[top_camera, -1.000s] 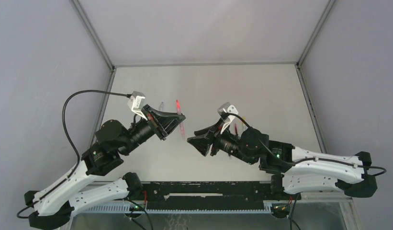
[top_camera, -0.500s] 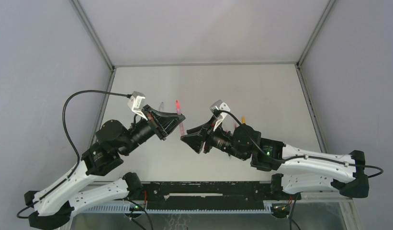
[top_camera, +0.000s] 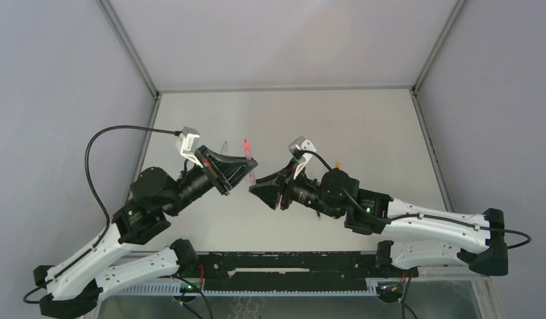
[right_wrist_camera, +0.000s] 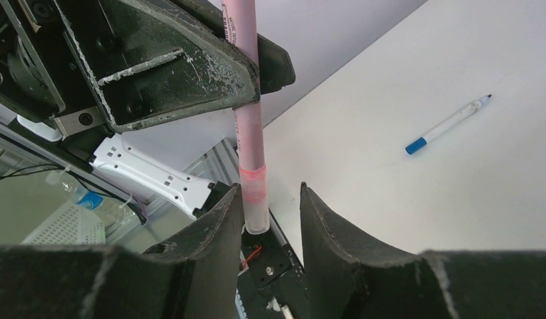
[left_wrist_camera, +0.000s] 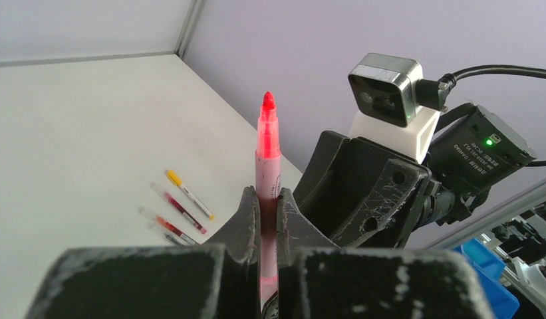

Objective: Insert the pens into the pen caps
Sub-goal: Remove the pen cap from the pen.

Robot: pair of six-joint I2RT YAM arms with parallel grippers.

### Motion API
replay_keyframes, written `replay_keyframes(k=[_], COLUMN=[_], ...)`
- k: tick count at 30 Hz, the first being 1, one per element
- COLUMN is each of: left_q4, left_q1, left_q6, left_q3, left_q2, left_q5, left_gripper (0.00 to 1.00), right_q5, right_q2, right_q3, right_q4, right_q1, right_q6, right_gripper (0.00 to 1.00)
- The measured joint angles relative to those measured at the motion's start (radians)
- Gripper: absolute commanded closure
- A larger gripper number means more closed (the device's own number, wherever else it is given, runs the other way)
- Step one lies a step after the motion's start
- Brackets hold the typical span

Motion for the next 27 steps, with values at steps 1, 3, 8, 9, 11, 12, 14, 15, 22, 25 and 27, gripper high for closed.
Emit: replay_keyframes(k=[1,3,8,9,11,12,14,15,22,25,27], left_q4=[0.002,0.006,0.017,0.018,0.024,0.026,0.027,0.027,0.027,0.023,0.008], left_q1=[0.000,0.000,0.000,0.000,0.000,0.000,0.000,0.000,0.000,0.000,-0.001], left_q6=[-0.001,-0.002,-0.006,-0.007,-0.009,-0.009,-0.009,-0.009,-0.016,-0.029,-0.037], left_q3=[-0.001,-0.002,-0.002,-0.003,-0.007,-0.009,-0.012,-0.013,-0.021,-0.048,-0.062], left_q2=[0.000,0.000,0.000,0.000,0.000,0.000,0.000,0.001,0.003,-0.018,-0.031], left_q5=[0.001,0.003,0.010,0.011,0.016,0.018,0.019,0.019,0.012,-0.011,-0.030], left_gripper=[1.00,1.00,1.00,1.00,1.00,1.00,1.00,1.00,1.00,1.00,1.00], right_q5=[-0.002,-0.008,-0.018,-0.020,-0.023,-0.024,-0.029,-0.031,-0.038,-0.029,-0.001], right_q2=[0.001,0.001,0.002,0.001,0.002,0.002,0.002,0.002,0.002,0.010,0.025], right_q3=[0.000,0.000,0.000,0.000,0.000,0.000,0.000,0.000,0.000,0.006,0.011], right_q4=[0.003,0.008,0.020,0.021,0.022,0.022,0.021,0.021,0.006,-0.031,-0.051], right_q1=[-0.001,-0.003,-0.008,-0.008,-0.009,-0.009,-0.009,-0.009,-0.008,0.010,0.030], right_q6=[0.000,0.000,0.000,0.000,0.000,0.000,0.000,0.000,0.011,0.011,0.010], right_gripper=[0.57,0.57,0.58,0.58,0.62,0.64,0.74,0.84,1.00,1.00,1.00])
